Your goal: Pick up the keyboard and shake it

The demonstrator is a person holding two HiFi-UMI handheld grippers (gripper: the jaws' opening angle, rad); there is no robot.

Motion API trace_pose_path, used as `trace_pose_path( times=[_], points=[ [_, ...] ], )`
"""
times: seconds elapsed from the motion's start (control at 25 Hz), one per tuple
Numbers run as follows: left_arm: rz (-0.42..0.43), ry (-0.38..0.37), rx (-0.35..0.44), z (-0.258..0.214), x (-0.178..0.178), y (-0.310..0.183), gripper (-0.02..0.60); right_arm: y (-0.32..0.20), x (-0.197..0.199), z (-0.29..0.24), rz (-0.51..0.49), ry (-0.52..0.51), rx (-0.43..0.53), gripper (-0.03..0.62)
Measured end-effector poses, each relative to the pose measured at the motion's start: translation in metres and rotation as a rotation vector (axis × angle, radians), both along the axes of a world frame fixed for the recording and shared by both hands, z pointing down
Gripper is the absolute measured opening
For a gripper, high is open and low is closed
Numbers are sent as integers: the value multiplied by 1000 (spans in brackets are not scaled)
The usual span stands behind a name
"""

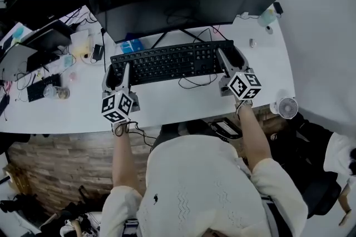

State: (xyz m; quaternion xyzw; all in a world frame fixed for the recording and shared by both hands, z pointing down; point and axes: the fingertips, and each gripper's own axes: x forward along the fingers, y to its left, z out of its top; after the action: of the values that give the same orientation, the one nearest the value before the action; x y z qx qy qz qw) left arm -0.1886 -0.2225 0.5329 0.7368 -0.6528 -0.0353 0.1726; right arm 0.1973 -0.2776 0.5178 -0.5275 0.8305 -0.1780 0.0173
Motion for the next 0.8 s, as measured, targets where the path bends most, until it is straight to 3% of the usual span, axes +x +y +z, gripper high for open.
trace_pose_path(
  times=[0.28, 0.56, 0.72, 0.8],
  points=[
    [-8, -13, 115, -62, -10, -19, 275, -21, -11, -64, -17, -13, 112, 270],
    [-42, -16, 96, -93, -17, -42, 278, -48, -18, -99, -24, 13, 98, 270],
    [-49, -32, 158, -141, -21, -50, 278, -58, -23, -145, -28, 2, 149, 270],
    [-55, -34, 147, -165, -22, -53, 279, -62, -23, -168, -30, 5, 143, 270]
  ],
)
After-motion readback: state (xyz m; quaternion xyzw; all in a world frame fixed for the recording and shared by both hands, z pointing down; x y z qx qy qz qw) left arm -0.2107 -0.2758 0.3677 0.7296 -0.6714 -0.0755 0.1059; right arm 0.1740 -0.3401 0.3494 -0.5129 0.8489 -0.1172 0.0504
